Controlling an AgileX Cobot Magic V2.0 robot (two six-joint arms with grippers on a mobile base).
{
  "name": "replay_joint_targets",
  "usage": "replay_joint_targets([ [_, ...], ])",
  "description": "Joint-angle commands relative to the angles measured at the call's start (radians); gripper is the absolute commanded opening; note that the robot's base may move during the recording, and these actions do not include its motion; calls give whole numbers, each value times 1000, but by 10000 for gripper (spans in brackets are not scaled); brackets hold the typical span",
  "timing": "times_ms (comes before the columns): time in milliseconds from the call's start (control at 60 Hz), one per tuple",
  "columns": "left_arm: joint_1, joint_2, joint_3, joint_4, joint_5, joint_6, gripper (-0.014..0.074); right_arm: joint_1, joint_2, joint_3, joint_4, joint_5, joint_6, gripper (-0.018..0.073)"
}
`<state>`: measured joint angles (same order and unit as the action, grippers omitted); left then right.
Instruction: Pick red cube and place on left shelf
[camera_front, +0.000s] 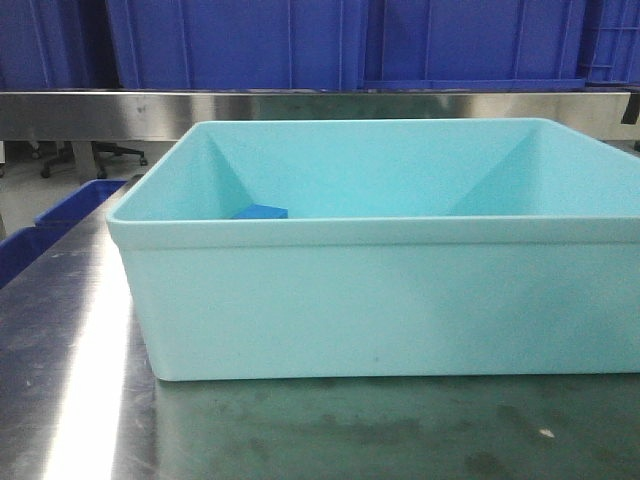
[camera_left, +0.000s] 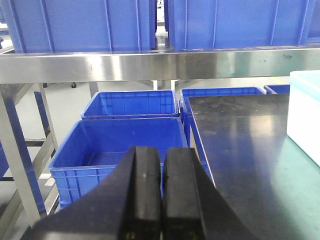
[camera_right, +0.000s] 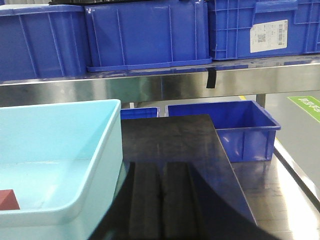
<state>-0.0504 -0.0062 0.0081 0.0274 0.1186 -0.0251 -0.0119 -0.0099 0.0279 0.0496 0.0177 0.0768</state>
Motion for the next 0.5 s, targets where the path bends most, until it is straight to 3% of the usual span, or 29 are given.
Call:
replay_joint_targets([
  [0,-1,-15,25,-2,-84,0,102,-2,-22,-15,-10,-95,-2,57],
  [350,-1,-15,25,-2,-84,0,102,2,-12,-28,9,-198,20,57],
  [484,-1,-15,25,-2,-84,0,102,3,91,-103,26,-195,51,57],
])
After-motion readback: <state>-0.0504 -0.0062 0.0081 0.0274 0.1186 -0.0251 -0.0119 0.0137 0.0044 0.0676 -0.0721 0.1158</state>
